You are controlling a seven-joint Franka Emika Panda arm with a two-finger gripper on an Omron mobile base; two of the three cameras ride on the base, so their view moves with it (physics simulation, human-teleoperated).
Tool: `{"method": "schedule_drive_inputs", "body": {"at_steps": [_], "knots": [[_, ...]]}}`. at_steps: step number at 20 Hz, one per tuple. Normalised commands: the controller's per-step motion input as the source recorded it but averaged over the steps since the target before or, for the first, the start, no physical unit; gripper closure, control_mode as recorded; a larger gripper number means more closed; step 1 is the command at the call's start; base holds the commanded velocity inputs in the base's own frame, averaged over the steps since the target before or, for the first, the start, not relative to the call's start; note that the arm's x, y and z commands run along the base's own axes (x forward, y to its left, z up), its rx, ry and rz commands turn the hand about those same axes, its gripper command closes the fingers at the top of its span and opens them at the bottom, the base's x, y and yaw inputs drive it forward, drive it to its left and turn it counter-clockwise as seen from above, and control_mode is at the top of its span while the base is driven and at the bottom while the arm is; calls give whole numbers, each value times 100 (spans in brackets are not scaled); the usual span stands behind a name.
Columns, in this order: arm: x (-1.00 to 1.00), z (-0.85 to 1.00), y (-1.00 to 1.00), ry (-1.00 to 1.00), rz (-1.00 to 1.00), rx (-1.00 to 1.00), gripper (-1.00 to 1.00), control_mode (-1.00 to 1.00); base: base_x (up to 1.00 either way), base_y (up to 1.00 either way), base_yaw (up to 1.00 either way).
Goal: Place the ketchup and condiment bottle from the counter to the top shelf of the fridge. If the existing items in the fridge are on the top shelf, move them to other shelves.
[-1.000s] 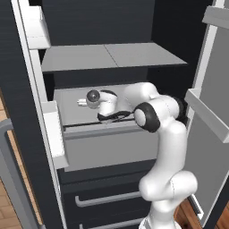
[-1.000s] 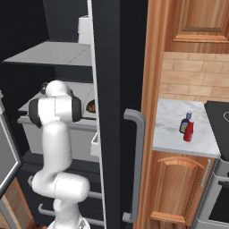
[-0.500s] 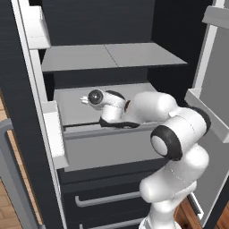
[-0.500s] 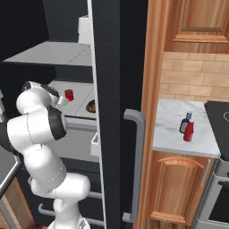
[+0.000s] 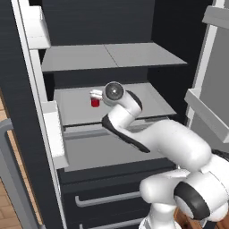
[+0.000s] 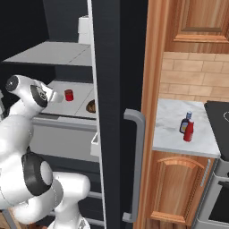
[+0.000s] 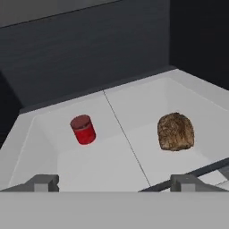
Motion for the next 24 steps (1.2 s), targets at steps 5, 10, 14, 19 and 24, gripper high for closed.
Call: {"method": "schedule_drive_inputs", "body": {"at_steps": [5,10,14,19,24], "knots": [[-100,42,-12,0,13,-5,-100,-100,0,0,0],[-100,1,-7,5,15,-10,-100,-100,0,0,0],[-100,-8,-5,21,20,-14,-100,-100,0,0,0],[-100,10,-1,24,22,-6,-100,-100,0,0,0],[-90,9,-2,22,6,-11,-100,-100,0,0,0]]}}
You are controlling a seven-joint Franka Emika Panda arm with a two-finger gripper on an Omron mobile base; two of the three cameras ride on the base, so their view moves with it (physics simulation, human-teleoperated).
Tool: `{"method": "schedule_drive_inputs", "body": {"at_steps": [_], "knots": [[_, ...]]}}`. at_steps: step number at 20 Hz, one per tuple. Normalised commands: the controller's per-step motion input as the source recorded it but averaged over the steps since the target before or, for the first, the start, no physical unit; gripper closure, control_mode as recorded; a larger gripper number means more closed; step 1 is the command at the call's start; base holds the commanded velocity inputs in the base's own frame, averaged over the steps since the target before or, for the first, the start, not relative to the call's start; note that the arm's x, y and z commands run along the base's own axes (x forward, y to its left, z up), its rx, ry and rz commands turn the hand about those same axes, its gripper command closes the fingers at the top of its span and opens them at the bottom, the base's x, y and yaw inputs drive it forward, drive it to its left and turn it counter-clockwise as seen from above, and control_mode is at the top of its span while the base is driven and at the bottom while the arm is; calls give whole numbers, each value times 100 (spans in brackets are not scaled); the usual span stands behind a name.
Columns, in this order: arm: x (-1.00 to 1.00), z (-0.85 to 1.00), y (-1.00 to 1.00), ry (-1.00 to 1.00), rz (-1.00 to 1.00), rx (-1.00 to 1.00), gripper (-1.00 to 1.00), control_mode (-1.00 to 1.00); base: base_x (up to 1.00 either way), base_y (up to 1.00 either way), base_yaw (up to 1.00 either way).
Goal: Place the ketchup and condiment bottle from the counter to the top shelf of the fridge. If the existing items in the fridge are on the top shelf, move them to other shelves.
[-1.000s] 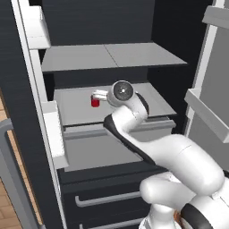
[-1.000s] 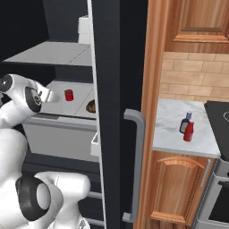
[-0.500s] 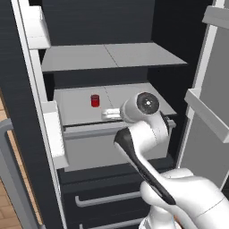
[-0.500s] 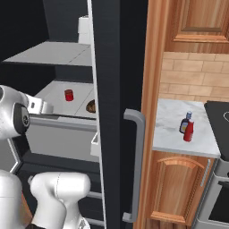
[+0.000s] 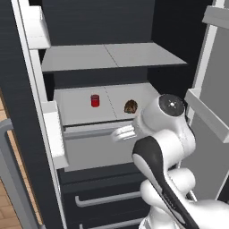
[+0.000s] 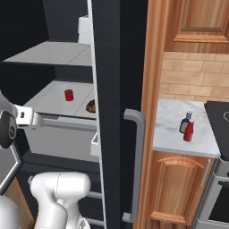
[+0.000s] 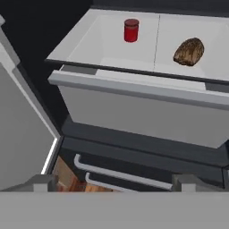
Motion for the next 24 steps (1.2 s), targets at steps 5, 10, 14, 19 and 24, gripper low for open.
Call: {"method": "schedule_drive_inputs", "body": {"at_steps": [5,10,14,19,24], "knots": [[-61,28,-8,29,-1,-7,-100,-100,0,0,0],[0,1,0,10,-2,-4,-100,-100,0,0,0],[-45,0,-20,0,0,0,-100,100,-25,-15,0],[0,0,0,0,0,0,-100,100,-100,-72,-3],[0,0,0,0,0,0,-100,100,-87,-91,-17]]}}
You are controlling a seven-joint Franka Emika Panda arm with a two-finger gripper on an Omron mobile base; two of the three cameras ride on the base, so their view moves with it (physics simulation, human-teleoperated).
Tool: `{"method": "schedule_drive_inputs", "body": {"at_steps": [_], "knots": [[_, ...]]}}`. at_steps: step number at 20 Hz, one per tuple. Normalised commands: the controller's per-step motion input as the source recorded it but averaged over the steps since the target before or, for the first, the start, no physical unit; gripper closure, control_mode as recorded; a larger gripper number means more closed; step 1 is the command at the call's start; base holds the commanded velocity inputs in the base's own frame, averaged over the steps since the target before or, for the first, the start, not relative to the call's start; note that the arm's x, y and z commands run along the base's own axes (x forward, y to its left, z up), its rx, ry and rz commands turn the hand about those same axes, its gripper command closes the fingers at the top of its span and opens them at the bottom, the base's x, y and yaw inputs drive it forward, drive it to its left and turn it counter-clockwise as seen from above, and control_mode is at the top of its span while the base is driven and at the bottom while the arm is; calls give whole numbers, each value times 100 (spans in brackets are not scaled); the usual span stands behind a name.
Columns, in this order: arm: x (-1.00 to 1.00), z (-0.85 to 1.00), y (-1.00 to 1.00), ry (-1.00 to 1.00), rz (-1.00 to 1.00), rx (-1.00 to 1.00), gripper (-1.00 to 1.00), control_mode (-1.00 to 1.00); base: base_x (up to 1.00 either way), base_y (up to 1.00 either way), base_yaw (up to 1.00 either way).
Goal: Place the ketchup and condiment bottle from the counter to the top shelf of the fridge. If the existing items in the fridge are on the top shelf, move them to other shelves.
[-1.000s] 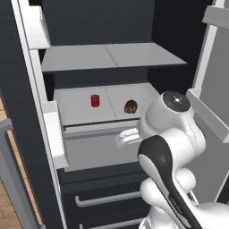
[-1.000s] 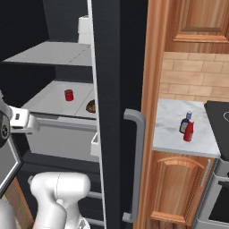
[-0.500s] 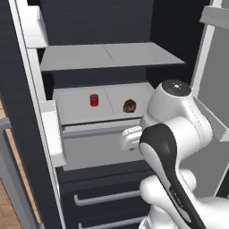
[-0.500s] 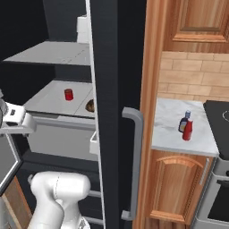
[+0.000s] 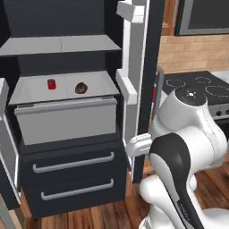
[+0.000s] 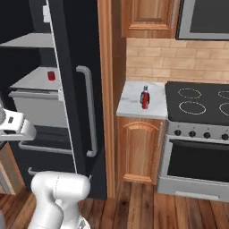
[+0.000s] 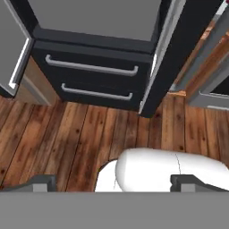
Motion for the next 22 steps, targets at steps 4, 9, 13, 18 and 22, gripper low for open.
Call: {"method": "schedule_drive_inputs", "body": {"at_steps": [4,9,13,18,22], "knots": [[0,0,0,0,0,0,-100,100,-10,-100,-26],[0,0,0,0,0,0,-100,100,54,-95,-30],[0,0,0,0,0,0,-100,100,99,-28,-3],[0,0,0,0,0,0,-100,100,85,0,9],[0,0,0,0,0,0,-100,100,38,-44,6]]}}
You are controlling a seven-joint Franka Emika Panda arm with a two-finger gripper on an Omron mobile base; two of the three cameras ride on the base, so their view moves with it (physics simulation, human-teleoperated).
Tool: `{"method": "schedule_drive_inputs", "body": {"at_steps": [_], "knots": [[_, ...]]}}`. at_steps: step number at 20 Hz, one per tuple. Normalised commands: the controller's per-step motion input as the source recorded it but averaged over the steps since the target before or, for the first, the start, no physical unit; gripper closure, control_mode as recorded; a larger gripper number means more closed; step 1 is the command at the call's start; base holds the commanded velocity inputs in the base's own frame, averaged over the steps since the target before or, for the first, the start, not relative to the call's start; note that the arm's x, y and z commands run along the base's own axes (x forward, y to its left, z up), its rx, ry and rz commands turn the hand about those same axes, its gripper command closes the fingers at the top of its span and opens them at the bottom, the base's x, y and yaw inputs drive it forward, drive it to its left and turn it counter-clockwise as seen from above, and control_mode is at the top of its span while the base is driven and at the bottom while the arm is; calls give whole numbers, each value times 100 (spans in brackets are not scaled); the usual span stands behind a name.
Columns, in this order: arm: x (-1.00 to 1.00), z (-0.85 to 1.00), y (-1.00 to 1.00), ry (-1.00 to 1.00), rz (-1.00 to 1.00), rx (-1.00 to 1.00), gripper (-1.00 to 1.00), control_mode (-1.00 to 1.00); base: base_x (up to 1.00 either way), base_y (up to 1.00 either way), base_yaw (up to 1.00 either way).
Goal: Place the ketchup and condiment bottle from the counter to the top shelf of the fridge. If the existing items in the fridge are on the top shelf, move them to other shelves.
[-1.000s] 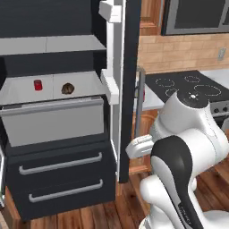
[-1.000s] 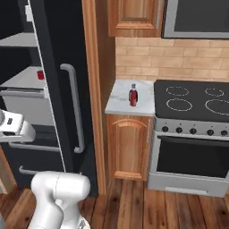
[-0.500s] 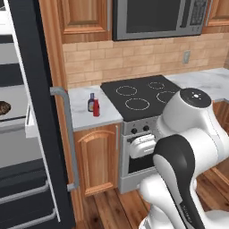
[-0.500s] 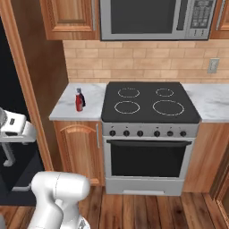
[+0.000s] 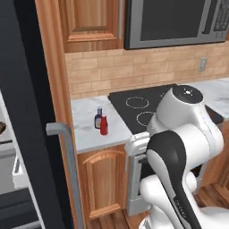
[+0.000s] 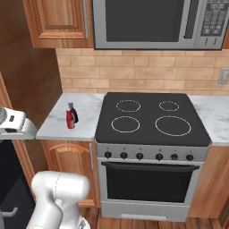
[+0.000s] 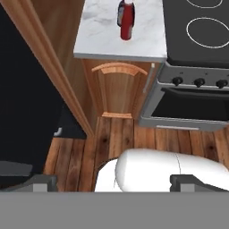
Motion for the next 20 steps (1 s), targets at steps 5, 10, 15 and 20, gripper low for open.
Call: {"method": "schedule_drive_inputs", "body": {"at_steps": [5,10,15,20], "knots": [[0,0,0,0,0,0,-100,100,22,-42,1],[0,0,0,0,0,0,-100,100,45,0,0],[99,-2,0,1,0,0,-100,-100,0,0,0],[91,-24,0,1,0,0,-100,-100,0,0,0]]}}
